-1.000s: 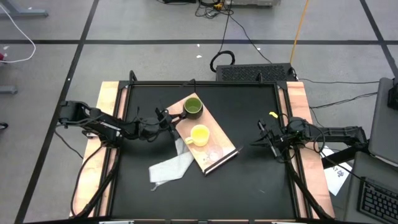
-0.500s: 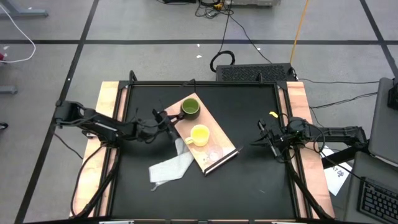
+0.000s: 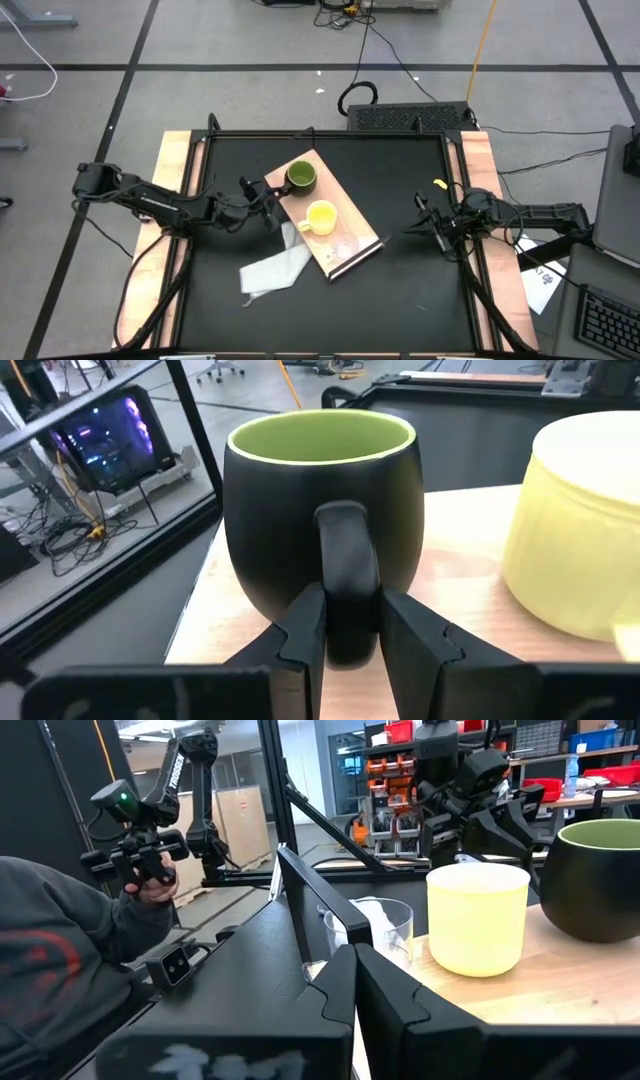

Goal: Stack small to large cups/mugs on shelf
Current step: Adjust all the mugs

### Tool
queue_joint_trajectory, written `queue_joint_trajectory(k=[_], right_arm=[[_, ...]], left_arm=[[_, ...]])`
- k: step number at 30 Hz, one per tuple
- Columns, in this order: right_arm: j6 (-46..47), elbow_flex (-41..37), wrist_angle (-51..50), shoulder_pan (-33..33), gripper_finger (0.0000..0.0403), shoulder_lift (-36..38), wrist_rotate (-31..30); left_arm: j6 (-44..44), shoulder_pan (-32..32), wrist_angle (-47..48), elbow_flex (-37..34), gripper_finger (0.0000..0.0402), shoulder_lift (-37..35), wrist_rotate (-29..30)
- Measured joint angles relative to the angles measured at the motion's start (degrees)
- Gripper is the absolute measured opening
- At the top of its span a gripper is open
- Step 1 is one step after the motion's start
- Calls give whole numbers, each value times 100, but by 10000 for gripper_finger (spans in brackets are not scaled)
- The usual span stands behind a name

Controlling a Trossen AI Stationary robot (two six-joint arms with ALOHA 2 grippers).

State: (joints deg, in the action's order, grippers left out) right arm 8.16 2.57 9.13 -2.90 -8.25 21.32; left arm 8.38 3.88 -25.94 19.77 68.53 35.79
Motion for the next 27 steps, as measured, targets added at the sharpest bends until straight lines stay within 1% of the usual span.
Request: queue_joint_trajectory(k=[11, 27], right_arm=[[13, 0, 59, -1, 0, 0, 0], [17, 0, 58, -2, 0, 0, 0]], left_arm=[[239, 180, 308, 0, 81, 2, 312], [336, 228, 528, 7, 81, 7, 482]])
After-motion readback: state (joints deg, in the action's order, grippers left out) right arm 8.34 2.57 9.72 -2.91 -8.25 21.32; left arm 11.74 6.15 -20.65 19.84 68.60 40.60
